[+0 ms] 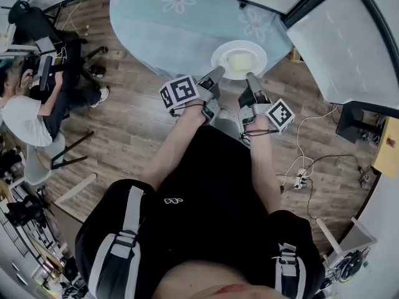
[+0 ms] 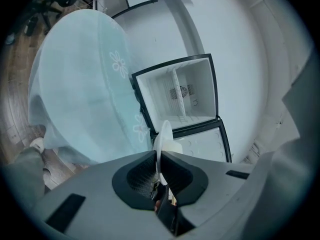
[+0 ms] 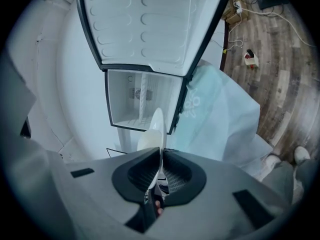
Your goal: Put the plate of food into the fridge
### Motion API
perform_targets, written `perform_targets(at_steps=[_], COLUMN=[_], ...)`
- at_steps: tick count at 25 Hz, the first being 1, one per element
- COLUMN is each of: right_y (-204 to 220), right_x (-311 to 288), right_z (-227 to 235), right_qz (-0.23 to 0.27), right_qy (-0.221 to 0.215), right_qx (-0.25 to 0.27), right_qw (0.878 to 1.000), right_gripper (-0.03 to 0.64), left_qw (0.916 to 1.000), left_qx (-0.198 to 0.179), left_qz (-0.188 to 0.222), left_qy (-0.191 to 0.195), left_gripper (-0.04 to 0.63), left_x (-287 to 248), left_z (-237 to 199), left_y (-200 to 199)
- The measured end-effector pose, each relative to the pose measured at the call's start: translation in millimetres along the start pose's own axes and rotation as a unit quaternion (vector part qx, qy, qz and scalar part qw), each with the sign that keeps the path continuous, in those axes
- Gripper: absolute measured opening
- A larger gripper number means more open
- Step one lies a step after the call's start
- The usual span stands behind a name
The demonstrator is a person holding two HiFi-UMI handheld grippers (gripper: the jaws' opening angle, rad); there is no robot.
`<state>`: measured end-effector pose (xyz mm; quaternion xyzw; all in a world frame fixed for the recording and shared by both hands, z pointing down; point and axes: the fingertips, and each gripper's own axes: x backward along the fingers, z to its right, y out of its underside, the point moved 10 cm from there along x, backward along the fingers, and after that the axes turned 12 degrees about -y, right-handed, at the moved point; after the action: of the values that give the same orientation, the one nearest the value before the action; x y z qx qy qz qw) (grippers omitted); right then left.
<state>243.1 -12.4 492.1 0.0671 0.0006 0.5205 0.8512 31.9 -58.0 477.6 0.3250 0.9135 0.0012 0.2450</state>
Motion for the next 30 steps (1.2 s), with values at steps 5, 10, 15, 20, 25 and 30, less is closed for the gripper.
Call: perform_targets(at_steps=[5,10,15,20,25,30], right_y=[-2.1,-15.9,-20.5,-35.1,-45.4,-56.7], right_x=[-39.7,-64.9,-119.6,-154.0,-166.0,-173.3], right_z=[8.3,15.8,10.2,9.3,14.7,19.9], right_qz=[-0.014,-0.015,-0.018,-0.005,0.021,0.03], right_qy=[0.01,0.007,-0.014,-0.008,0.012,0.031], right_qx=[-0.017,-0.012,-0.014,0.011,0.022,0.027], right_qw=[1.0,1.0,1.0,1.0,0.999,0.999], right_gripper=[0.02,0.023,0.023,0.023,0.023,0.028], left_qw=[0.9997,0.9998,0.9997,1.0,0.9996,0.9989], left_qx=[0.014,0.007,0.003,-0.007,-0.004,0.008], left_qz=[0.005,0.009,0.019,0.007,-0.025,-0.042], left_qy=[-0.021,-0.017,-0.014,0.0,0.012,0.021], left_gripper=[0.029,0.034,0.031,0.031,0.028,0.031], left_x=[-9.8,-25.9,-39.4,-60.5,-88.7,-111.3], left_z=[-5.9,-1.7,4.3,13.2,8.5,9.7], left_y=[-33.5,-55.6,-105.8,-144.8,-163.4,-170.7])
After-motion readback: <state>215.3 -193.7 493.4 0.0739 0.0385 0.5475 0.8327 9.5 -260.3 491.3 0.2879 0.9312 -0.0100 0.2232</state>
